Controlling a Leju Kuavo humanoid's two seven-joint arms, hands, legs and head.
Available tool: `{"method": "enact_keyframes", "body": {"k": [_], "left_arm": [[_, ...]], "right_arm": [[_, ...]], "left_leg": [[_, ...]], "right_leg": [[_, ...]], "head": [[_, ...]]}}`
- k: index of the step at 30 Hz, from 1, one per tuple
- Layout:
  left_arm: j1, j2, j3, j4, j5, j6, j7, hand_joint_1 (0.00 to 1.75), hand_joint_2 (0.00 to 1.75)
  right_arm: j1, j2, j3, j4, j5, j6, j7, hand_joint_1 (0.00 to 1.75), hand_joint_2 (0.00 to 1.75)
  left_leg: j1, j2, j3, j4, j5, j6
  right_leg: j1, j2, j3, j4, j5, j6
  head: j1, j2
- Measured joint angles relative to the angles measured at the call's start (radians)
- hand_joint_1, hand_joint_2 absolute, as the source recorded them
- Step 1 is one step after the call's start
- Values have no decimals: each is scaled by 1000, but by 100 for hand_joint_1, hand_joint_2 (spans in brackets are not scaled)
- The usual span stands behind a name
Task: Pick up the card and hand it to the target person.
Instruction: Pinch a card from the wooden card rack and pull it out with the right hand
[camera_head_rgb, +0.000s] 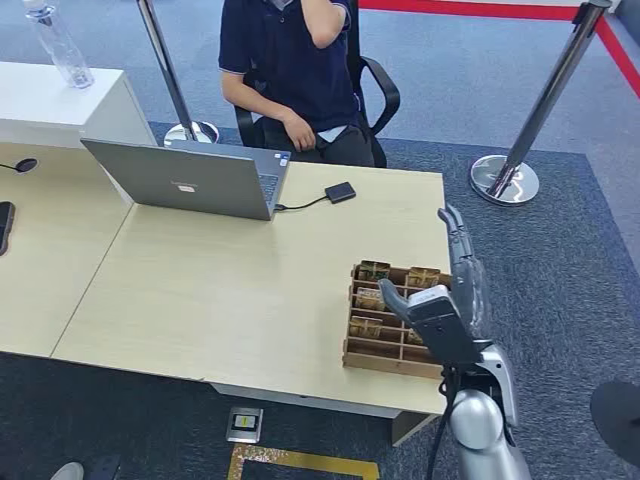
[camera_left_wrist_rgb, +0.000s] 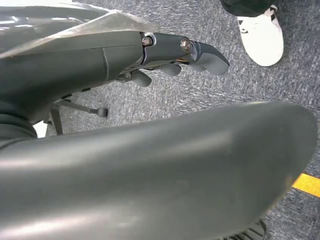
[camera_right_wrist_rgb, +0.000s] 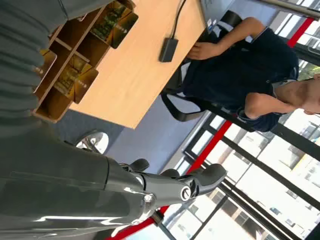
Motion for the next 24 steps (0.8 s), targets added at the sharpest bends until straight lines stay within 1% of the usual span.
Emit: {"method": "enact_keyframes", "body": {"k": [2,7,15,17,21,24], "left_arm": [[0,0,1,0,-2,0,0,0,0],[-1,0,5,0,-6,-4,0,0,0],[-2,2,11,0,-7,-11,0,0,0],[-2,3,13,0,-6,-12,0,0,0],[-2,4,17,0,-6,-12,-2,0,0],[-2,4,22,0,-6,-13,-3,0,0]], "right_arm": [[2,-5,11,-10,33,-3,12,0,175],[15,-40,65,-65,200,-11,72,0,175],[26,-122,147,-155,450,4,153,0,175],[26,-148,170,-174,525,29,178,0,175],[38,-196,202,-193,696,121,252,0,175],[54,-215,210,-193,719,151,275,0,175]], "left_leg": [[0,0,0,0,0,0],[0,0,0,0,0,0],[0,0,0,0,0,0],[0,0,0,0,0,0],[0,0,0,0,0,0],[0,0,0,0,0,0]], "right_leg": [[0,0,0,0,0,0],[0,0,0,0,0,0],[0,0,0,0,0,0],[0,0,0,0,0,0],[0,0,0,0,0,0],[0,0,0,0,0,0]], "head": [[0,0],[0,0],[0,0],[0,0],[0,0],[0,0]]}}
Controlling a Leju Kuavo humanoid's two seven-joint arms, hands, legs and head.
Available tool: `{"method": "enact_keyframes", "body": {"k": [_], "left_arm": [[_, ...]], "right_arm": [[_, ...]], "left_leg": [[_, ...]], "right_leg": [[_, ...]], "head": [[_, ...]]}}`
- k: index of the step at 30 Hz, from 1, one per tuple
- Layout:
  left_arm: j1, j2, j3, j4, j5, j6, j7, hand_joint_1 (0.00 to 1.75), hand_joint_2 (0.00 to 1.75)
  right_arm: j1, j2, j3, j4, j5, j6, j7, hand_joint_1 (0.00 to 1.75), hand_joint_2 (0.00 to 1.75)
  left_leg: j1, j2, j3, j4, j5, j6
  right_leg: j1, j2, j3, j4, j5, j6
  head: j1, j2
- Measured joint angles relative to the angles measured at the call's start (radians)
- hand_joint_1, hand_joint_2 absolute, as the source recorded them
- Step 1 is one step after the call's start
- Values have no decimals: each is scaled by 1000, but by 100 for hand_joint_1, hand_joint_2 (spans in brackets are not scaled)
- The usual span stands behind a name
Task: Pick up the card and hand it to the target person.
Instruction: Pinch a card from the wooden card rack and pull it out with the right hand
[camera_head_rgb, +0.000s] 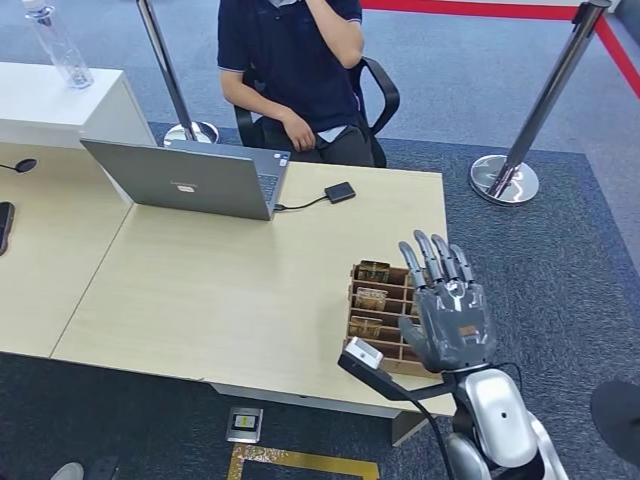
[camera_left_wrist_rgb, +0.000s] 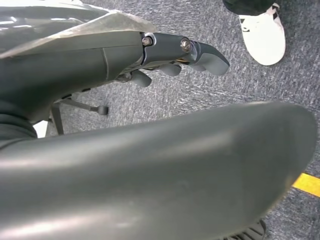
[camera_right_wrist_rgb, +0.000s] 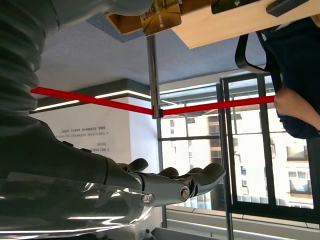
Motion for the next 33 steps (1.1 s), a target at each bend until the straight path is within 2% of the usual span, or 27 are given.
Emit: {"method": "enact_keyframes", "body": {"k": [5,8,11,12,13,15,17,21,25,30,33], "left_arm": [[0,0,4,0,3,-1,1,0,0],[0,0,8,0,5,0,1,0,0],[0,0,8,0,6,0,1,0,0],[0,0,8,0,6,0,1,0,0],[0,0,8,0,6,0,1,0,0],[0,0,8,0,7,0,1,0,0],[1,0,8,0,7,0,1,0,0],[1,0,8,0,7,0,1,0,0],[1,0,8,0,4,2,1,0,0],[1,0,8,0,0,5,1,0,0],[1,0,8,0,-2,5,1,0,0]], "right_arm": [[20,-9,2,12,-28,10,6,0,175],[29,-11,0,35,-49,7,11,18,175],[40,-8,-9,65,-69,-9,20,55,175],[45,-6,-13,73,-73,-16,21,79,175],[50,-5,-18,80,-76,-23,22,95,175],[59,-2,-27,92,-80,-34,22,117,175],[69,3,-36,103,-85,-39,22,111,175],[77,18,-59,128,-95,-44,18,73,175],[78,35,-87,154,-97,-56,17,45,175],[85,48,-115,169,-96,-66,15,43,175],[89,53,-127,173,-95,-66,14,52,175]], "left_leg": [[0,0,0,0,0,0],[0,0,0,0,0,0],[0,0,0,0,0,0],[0,0,0,0,0,0],[0,0,0,0,0,0],[0,0,0,0,0,0],[0,0,0,0,0,0],[0,0,0,0,0,0],[0,0,0,0,0,0],[0,0,0,0,0,0],[0,0,0,0,0,0]], "right_leg": [[0,0,0,0,0,0],[0,0,0,0,0,0],[0,0,0,0,0,0],[0,0,0,0,0,0],[0,0,0,0,0,0],[0,0,0,0,0,0],[0,0,0,0,0,0],[0,0,0,0,0,0],[0,0,0,0,0,0],[0,0,0,0,0,0],[0,0,0,0,0,0]], "head": [[0,0],[0,0],[0,0],[0,0],[0,0],[0,0],[0,0],[0,0],[0,0],[0,0],[0,0]]}}
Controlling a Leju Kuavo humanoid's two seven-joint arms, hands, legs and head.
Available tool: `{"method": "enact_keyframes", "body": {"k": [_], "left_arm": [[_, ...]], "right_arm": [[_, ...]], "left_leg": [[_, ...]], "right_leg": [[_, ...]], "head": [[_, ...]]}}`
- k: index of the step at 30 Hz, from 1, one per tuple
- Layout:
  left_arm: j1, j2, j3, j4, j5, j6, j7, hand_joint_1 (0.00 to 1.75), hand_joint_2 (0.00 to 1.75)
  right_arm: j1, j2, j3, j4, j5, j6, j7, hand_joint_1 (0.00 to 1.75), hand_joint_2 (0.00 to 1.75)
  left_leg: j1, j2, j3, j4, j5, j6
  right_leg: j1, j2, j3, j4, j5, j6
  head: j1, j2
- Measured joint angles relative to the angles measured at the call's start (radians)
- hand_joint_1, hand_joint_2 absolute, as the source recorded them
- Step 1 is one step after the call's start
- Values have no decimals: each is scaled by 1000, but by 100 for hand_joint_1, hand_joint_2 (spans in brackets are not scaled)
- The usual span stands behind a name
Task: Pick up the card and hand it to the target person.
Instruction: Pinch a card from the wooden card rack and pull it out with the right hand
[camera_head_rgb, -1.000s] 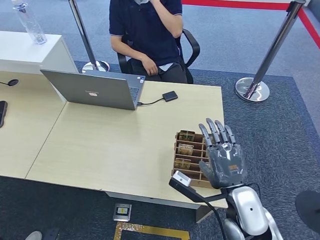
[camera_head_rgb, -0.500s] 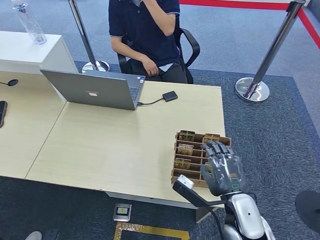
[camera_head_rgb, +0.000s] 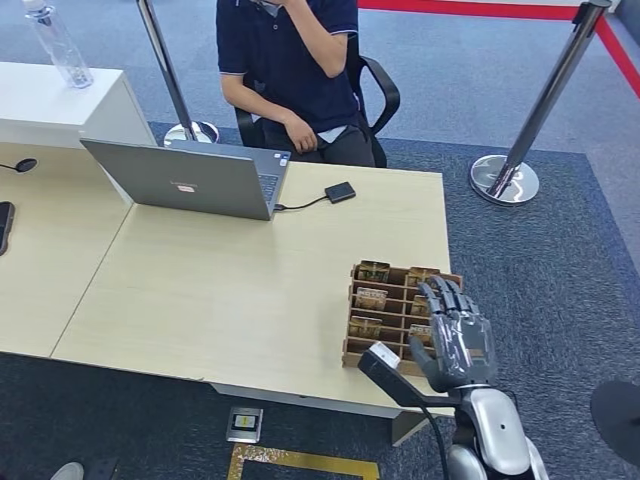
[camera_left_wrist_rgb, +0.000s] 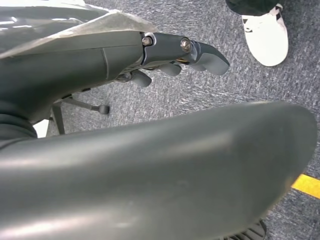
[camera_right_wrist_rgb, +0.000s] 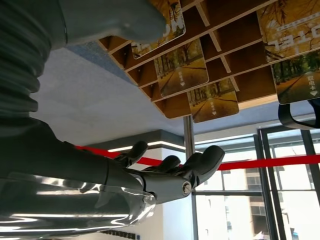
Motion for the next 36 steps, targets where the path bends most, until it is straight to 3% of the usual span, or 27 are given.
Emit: {"method": "enact_keyframes", "body": {"k": [7,19,31,36], "left_arm": [[0,0,0,0,-2,0,0,0,0],[1,-1,0,0,-2,5,3,0,0],[1,-1,0,0,-2,6,3,0,0],[1,-1,0,0,-8,5,3,0,0]], "right_arm": [[13,9,-25,21,0,-5,0,74,175],[21,23,-49,52,3,-15,-11,62,175],[20,39,-51,93,2,-22,-21,81,175],[21,50,-53,99,2,-25,-20,81,175]], "left_leg": [[0,0,0,0,0,0],[0,0,0,0,0,0],[0,0,0,0,0,0],[0,0,0,0,0,0]], "right_leg": [[0,0,0,0,0,0],[0,0,0,0,0,0],[0,0,0,0,0,0],[0,0,0,0,0,0]], "head": [[0,0],[0,0],[0,0],[0,0]]}}
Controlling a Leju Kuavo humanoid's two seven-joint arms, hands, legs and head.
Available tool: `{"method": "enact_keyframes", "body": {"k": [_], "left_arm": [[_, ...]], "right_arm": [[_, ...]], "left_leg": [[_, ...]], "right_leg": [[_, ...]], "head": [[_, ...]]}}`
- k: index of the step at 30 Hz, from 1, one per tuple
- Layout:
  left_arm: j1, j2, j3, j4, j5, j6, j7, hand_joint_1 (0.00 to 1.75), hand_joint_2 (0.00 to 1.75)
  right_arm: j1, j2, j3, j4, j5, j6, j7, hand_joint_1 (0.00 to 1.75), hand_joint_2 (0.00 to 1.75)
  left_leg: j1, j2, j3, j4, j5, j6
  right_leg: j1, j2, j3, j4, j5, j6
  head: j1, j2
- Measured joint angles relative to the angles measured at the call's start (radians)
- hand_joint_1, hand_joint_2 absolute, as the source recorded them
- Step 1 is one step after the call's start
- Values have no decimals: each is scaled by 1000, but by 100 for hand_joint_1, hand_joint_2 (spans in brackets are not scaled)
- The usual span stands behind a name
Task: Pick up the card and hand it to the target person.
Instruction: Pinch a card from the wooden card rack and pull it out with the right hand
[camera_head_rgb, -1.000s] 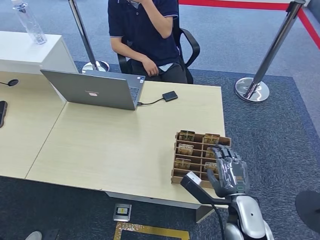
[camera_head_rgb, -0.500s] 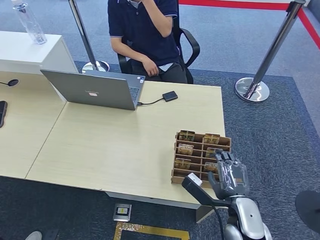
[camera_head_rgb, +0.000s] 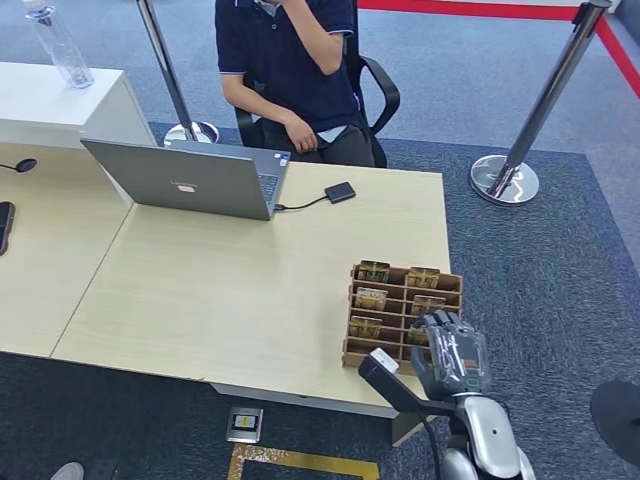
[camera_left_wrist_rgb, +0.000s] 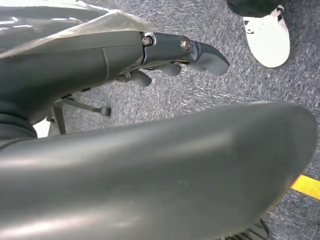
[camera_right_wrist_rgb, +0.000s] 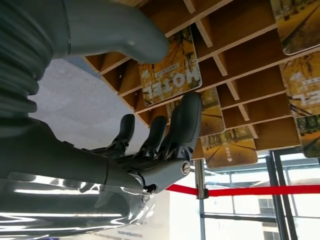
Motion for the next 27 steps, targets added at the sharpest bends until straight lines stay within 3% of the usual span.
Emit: {"method": "enact_keyframes", "body": {"k": [7,17,27], "left_arm": [[0,0,0,0,-5,0,0,0,0],[0,0,0,0,-7,0,0,0,0],[0,0,0,0,-10,-2,0,0,0]], "right_arm": [[2,9,-14,0,6,-2,7,79,175],[2,18,-39,-3,26,-9,8,64,175],[-6,29,-55,6,37,-9,-4,68,175]], "left_leg": [[0,0,0,0,0,0],[0,0,0,0,0,0],[0,0,0,0,0,0]], "right_leg": [[0,0,0,0,0,0],[0,0,0,0,0,0],[0,0,0,0,0,0]], "head": [[0,0],[0,0],[0,0]]}}
